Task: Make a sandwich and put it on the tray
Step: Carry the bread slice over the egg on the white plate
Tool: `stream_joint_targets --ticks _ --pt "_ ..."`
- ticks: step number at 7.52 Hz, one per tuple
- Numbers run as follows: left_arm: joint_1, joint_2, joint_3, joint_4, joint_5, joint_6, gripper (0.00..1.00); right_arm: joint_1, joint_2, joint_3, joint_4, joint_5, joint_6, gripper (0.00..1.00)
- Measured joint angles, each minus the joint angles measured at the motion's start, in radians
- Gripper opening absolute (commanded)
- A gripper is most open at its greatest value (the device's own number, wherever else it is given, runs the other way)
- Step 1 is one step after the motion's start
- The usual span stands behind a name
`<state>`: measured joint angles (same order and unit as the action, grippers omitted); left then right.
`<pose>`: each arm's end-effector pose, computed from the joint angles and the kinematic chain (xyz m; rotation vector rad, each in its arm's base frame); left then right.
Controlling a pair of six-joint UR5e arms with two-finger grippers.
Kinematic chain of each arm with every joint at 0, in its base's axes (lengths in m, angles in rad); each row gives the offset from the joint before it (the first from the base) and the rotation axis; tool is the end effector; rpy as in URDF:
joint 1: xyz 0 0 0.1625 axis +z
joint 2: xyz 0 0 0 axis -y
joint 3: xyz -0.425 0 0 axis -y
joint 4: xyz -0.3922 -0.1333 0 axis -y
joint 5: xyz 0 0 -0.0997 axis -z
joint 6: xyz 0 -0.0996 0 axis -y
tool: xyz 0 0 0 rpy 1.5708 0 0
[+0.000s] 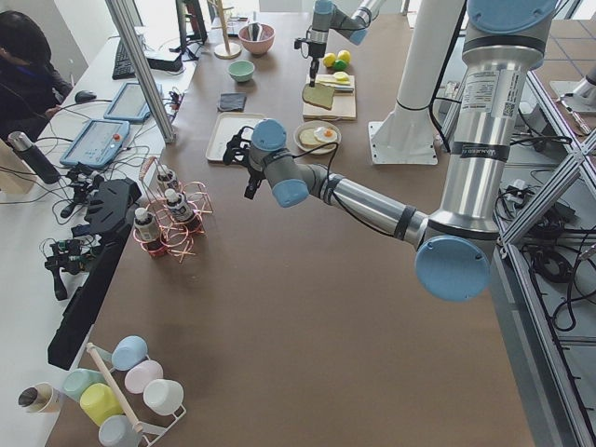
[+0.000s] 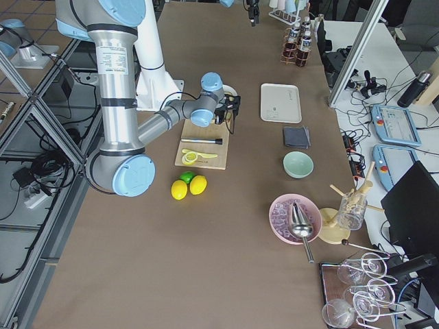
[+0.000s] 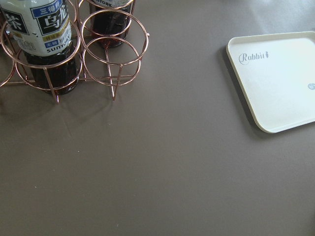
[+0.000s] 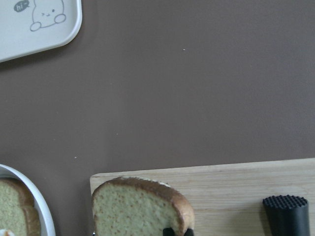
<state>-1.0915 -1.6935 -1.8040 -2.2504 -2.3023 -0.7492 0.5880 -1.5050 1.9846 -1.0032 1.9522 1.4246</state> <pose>0.1871 -0.5048 0.3997 0.4217 1.1048 0.1406 -0.3675 -0.3606 0.3655 0.0484 -1.0891 0.1976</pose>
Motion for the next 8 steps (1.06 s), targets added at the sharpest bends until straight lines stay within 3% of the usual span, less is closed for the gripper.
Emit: stream_joint_targets --ticks 4,8 --pt "0.000 -0.006 0.000 0.001 -0.012 -0.008 0.99 -0.011 0.161 -0.028 -0.001 0.005 0.007 0.00" --pt "0.001 -0.017 0.012 0.000 -0.014 -0.011 0.99 -0.134 0.386 -0.193 -0.001 -0.078 -0.001 0.00"
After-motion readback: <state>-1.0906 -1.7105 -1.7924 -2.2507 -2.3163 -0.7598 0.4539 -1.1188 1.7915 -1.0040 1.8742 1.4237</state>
